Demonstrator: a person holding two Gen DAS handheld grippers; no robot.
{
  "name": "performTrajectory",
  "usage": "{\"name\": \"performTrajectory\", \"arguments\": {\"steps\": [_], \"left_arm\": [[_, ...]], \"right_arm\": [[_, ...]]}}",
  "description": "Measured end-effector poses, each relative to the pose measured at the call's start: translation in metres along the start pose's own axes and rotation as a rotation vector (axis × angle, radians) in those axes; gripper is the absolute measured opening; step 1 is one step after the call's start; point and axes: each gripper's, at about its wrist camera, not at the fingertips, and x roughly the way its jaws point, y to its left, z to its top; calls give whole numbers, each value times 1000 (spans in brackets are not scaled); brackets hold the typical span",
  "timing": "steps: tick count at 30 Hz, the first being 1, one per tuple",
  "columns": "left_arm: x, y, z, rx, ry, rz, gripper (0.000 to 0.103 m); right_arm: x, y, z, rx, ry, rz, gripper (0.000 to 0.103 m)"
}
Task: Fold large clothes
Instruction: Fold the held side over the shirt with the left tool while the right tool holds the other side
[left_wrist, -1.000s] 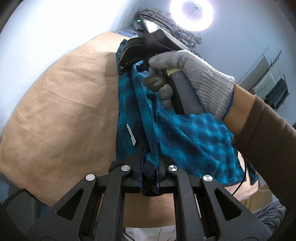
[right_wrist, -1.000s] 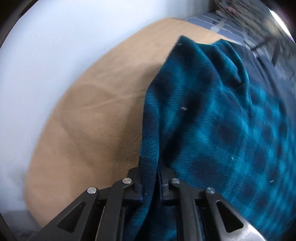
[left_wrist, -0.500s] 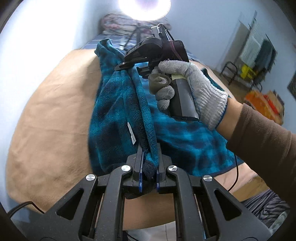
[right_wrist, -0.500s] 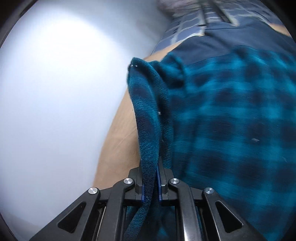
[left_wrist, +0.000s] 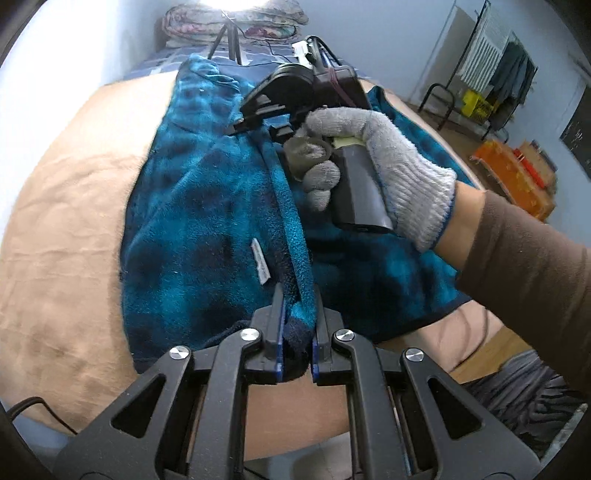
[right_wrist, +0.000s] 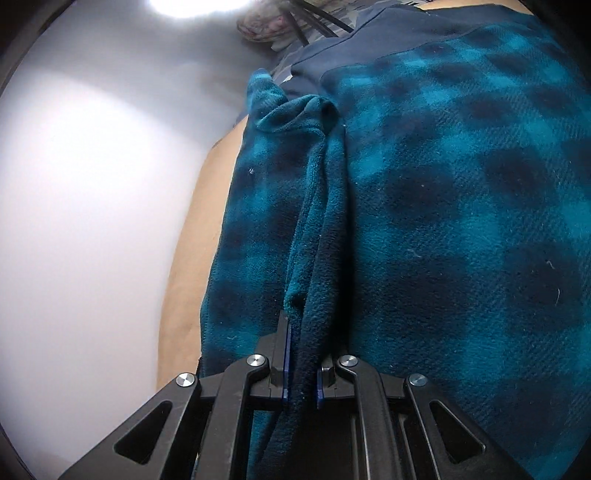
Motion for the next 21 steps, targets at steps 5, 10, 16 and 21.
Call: {"name": "performTrajectory", "arguments": {"steps": [5,10,16,21], "left_arm": [[-16,-3,-5,-28,-1,-97,27],[-55,19,-13,-68,-73,-92,27],[-43,42,-10,-162,-67,-73,32],[-5,17,-4,-114,-8,-45,34]], "right_arm": [[-1,14,5,-64,9,-42,7],[0,36,13,-113,41,-83,17],[-33,44,14,-160,4,-135,40],[-55,49,11,-228,10,-143,41]]}}
